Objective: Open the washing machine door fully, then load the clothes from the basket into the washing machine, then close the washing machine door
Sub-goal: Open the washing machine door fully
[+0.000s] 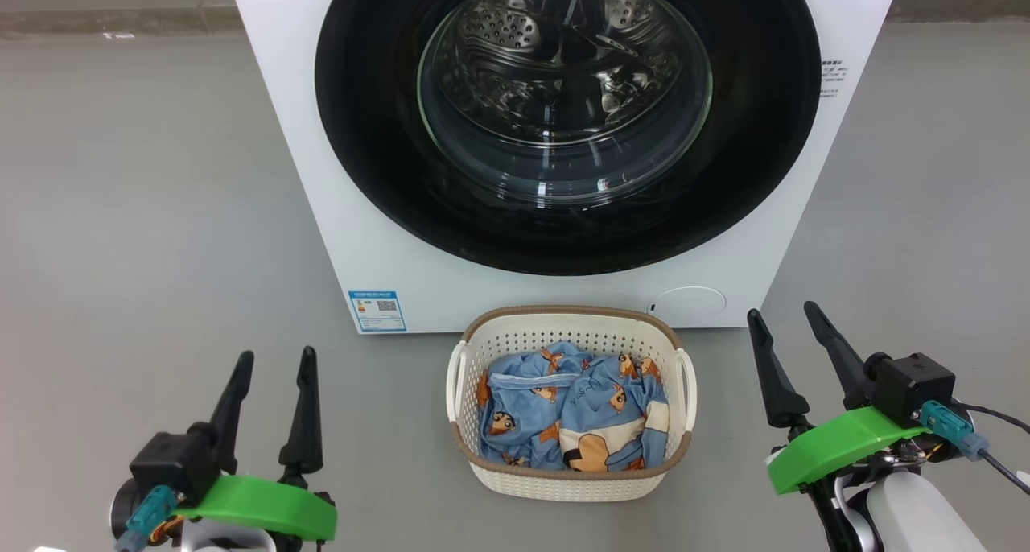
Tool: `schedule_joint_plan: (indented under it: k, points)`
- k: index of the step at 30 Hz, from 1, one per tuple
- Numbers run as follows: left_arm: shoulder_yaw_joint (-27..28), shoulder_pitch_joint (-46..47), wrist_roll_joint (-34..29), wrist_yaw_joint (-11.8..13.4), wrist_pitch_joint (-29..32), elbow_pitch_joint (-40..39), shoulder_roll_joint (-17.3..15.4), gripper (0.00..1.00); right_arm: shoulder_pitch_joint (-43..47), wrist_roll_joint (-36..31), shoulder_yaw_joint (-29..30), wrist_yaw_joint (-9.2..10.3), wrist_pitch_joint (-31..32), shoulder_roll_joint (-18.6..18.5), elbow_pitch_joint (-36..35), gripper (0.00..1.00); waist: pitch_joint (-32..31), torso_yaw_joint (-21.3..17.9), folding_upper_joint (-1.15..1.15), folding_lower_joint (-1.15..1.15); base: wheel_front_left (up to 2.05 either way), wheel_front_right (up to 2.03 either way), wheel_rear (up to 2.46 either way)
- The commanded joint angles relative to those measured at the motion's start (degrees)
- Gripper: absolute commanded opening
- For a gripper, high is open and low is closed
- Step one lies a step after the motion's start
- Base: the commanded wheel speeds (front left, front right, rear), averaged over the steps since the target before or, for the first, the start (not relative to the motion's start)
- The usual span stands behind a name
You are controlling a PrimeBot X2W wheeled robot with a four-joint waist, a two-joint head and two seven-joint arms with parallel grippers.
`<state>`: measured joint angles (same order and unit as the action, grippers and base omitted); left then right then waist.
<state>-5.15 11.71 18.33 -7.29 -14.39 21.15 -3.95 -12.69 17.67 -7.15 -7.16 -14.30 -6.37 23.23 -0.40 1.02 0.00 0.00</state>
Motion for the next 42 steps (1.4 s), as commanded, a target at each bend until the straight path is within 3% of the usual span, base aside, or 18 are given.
schedule_joint_plan:
  k: [1,10,28,42]
  points:
    - [2.01,1.41,-0.65,-0.15,-0.61,-1.43,-0.84,1.00,-2.60,0.12,-1.29,-0.33,-0.70,-0.34,-1.08,1.00,-0.01,-0.03,0.00,0.00,0.06,0.06,-0.12]
    - [2.30,1.56,-1.29,0.00,-0.61,-1.13,-0.60,1.00,-2.75,-0.08,-1.39,-0.33,-0.70,-0.34,-1.22,1.00,0.11,-0.08,0.00,0.00,0.45,0.45,-0.91]
    - [2.37,1.48,1.48,-0.13,-0.61,-1.22,-0.30,1.00,-2.90,0.02,-0.82,-0.33,-0.70,-0.12,-0.96,1.00,0.60,-0.63,0.00,0.00,1.01,1.01,-2.02]
    - [1.85,1.65,2.06,-0.17,-0.61,-0.67,-0.31,1.00,-3.00,0.15,-0.80,-0.33,-0.70,-0.23,-0.60,1.00,0.59,-0.72,0.00,0.00,0.14,0.14,-0.29]
